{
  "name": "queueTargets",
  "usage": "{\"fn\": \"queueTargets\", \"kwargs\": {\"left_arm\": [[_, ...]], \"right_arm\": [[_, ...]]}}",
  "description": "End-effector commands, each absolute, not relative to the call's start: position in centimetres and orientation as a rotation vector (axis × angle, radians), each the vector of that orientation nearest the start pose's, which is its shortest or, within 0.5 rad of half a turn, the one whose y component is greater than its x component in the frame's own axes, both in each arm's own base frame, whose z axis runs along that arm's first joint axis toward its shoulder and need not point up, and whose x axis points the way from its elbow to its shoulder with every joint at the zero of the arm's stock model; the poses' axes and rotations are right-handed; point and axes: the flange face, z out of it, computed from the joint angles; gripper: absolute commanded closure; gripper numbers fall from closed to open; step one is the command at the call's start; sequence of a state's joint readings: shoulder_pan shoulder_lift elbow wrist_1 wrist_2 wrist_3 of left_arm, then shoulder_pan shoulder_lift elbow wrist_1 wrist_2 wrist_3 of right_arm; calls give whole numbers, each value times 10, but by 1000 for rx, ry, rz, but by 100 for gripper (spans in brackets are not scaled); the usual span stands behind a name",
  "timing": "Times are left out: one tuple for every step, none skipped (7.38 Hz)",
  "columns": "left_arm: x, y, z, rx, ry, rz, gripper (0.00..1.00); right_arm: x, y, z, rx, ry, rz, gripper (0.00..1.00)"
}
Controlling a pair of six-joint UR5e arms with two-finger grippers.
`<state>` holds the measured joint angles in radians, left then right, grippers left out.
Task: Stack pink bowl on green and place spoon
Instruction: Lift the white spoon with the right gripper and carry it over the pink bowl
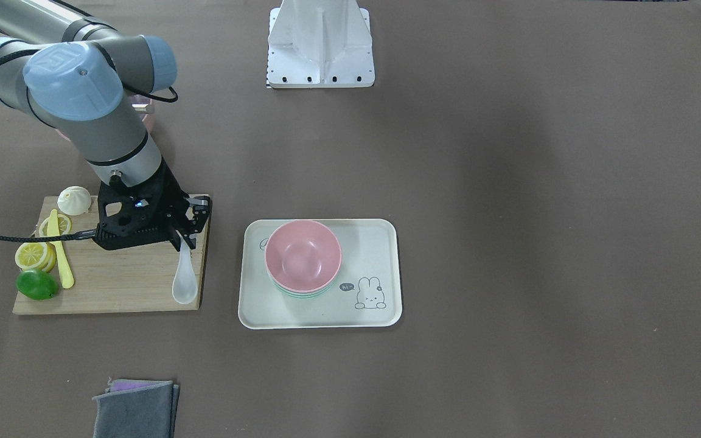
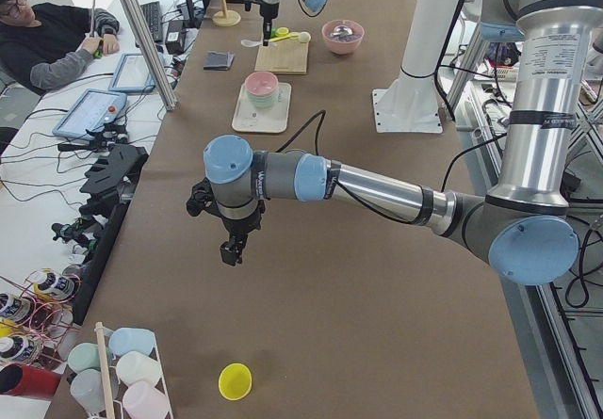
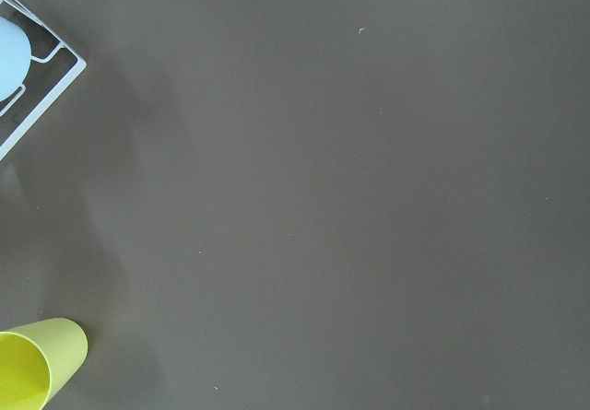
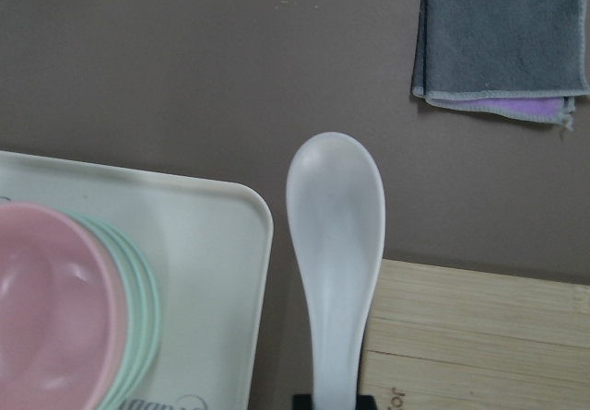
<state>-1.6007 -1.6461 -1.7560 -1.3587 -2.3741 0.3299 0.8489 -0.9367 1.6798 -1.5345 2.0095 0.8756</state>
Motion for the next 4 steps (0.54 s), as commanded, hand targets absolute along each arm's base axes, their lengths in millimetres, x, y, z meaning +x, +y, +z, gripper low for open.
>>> {"fn": "queueTargets", "kwargs": {"left_arm": [[-78, -512, 549, 190, 786, 298, 1], [-78, -512, 549, 189, 786, 297, 1], [-78, -512, 548, 190, 786, 296, 1], [-78, -512, 548, 191, 787, 297, 1]], "right_arm": [[-400, -580, 156, 207, -868, 49, 100], [-436, -577, 138, 176, -871, 61, 100], [-469, -567, 123, 168, -864, 84, 100], [-497, -545, 121, 170, -851, 84, 100]]}}
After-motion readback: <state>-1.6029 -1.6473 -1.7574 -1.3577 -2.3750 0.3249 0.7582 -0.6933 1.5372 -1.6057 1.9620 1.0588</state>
